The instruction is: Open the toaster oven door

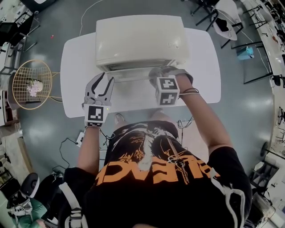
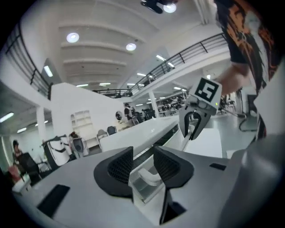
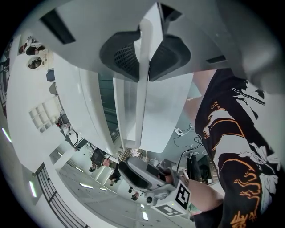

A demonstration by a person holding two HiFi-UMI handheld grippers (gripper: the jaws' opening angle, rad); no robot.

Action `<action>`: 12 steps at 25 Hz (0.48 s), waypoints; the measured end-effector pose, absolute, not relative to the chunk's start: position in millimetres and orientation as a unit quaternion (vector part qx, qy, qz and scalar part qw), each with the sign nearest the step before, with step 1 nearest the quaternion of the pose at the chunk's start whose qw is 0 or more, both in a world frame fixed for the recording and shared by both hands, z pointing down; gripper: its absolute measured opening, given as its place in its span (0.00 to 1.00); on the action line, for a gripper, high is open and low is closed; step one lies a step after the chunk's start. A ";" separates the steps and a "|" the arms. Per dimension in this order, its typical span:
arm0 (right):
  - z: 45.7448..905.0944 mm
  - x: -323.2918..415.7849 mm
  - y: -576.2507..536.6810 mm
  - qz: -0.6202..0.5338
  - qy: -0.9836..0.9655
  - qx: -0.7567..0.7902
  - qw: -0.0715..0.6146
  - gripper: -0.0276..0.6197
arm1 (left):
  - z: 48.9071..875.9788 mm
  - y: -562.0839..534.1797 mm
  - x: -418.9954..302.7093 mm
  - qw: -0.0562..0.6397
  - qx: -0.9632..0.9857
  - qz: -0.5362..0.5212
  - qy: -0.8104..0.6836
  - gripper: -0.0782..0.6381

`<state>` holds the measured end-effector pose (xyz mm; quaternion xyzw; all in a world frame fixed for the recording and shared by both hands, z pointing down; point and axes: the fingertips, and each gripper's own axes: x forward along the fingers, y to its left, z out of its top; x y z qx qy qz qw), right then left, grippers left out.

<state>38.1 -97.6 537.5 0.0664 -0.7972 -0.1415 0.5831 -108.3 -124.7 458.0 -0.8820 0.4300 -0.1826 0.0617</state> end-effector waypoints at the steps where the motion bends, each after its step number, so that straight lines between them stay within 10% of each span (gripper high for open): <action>1: 537.7 37.7 -96.7 -0.142 -0.797 0.065 0.583 0.18 | 462.0 -126.7 -106.6 0.078 -0.885 -0.205 0.410 0.33; 12: 550.1 37.6 -74.7 -0.142 -0.798 0.044 0.584 0.18 | 512.5 -122.5 -76.6 0.226 -0.836 -0.475 0.158 0.28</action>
